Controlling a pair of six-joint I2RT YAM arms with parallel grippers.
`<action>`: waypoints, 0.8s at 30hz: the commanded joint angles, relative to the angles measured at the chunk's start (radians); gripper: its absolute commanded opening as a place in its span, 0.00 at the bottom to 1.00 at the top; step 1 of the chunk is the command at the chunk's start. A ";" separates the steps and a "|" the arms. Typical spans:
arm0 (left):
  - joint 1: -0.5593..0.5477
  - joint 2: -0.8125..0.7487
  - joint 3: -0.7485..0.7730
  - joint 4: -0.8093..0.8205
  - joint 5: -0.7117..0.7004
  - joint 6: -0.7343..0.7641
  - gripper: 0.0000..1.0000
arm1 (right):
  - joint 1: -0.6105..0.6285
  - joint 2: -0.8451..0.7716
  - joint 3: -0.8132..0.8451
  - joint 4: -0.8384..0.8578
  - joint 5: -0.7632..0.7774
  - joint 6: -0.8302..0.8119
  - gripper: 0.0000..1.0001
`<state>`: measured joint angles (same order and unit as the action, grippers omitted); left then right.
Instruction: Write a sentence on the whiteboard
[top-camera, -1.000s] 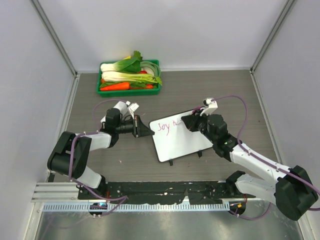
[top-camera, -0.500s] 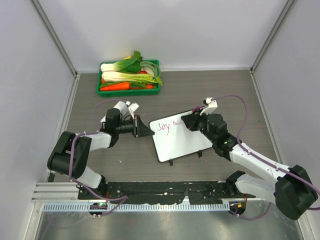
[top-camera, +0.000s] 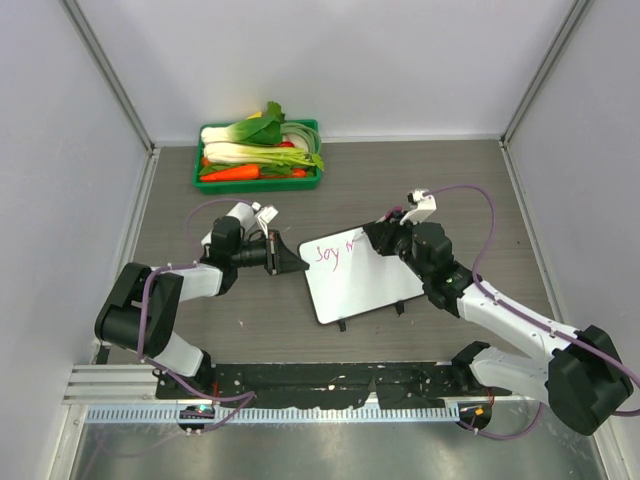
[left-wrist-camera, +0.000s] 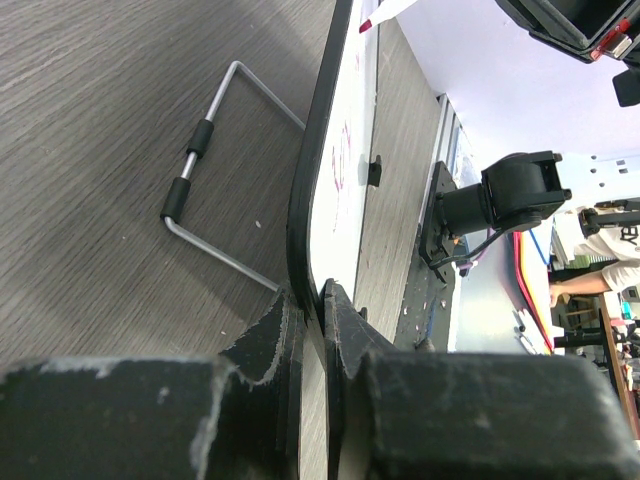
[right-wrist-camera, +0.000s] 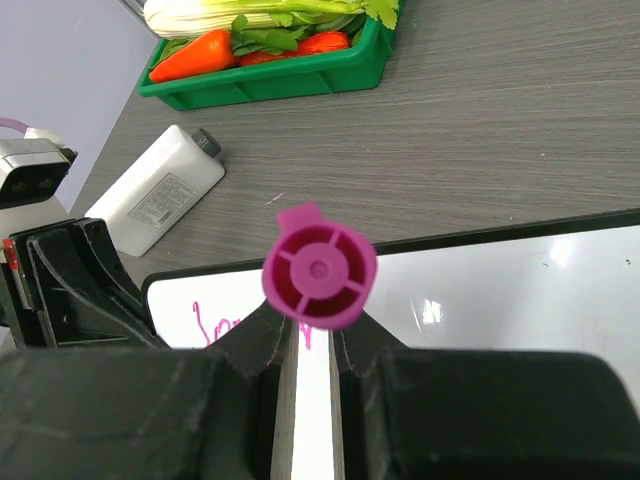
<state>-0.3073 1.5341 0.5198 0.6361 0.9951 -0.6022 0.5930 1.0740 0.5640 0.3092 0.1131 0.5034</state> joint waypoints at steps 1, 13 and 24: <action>-0.010 0.021 -0.003 -0.035 0.005 0.059 0.00 | -0.009 -0.005 0.020 -0.010 0.049 -0.020 0.01; -0.010 0.024 -0.003 -0.035 0.004 0.059 0.00 | -0.012 -0.051 -0.039 -0.042 0.033 -0.016 0.01; -0.012 0.021 -0.006 -0.035 0.002 0.059 0.00 | -0.010 -0.086 -0.081 -0.038 0.019 0.004 0.02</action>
<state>-0.3073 1.5345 0.5198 0.6361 0.9955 -0.6022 0.5884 1.0111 0.5079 0.2893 0.1108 0.5068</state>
